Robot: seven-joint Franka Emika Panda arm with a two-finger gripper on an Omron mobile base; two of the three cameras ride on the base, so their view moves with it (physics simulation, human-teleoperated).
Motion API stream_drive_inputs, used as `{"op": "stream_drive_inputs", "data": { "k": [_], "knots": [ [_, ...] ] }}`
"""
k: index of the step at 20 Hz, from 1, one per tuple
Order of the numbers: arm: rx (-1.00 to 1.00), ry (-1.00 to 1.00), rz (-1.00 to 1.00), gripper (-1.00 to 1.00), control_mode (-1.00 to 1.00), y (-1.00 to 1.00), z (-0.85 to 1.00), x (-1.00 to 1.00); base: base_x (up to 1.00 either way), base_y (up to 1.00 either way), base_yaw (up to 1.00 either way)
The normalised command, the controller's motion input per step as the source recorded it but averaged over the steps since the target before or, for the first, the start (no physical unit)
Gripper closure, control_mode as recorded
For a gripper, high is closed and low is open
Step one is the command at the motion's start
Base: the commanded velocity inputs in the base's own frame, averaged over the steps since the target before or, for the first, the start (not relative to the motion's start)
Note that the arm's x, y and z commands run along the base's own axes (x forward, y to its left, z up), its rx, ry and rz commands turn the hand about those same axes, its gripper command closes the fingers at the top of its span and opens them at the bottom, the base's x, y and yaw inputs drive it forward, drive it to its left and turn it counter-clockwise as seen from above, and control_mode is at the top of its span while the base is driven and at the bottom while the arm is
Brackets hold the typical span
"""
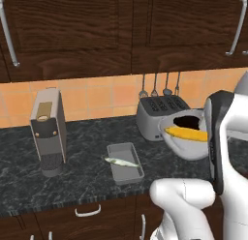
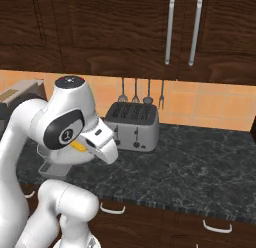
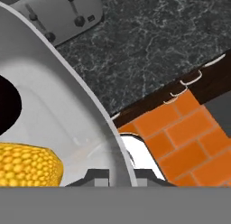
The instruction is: Take the meat container that has the fish and place it on the second highest rack of the freezer. Then take the vegetable container that has the avocado and corn and place it on the highest rack of the freezer.
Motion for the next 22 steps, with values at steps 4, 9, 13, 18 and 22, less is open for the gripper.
{"op": "stream_drive_inputs", "data": {
  "k": [4,9,13,18,22],
  "knots": [
    [0.08,0.00,0.02,1.00,-1.00,0.12,0.62,-0.75,0.00,0.00,0.00],
    [0.19,0.00,0.00,1.00,-1.00,0.00,0.16,-0.68,0.00,0.00,0.00],
    [0.02,0.00,0.00,1.00,-1.00,0.04,0.00,-0.02,0.00,0.00,0.00],
    [0.00,0.00,0.00,1.00,1.00,0.00,0.00,-0.01,-0.61,0.00,-0.04],
    [0.00,0.00,0.00,1.00,1.00,0.00,0.00,0.00,-1.00,0.00,-0.25]
  ]
}}
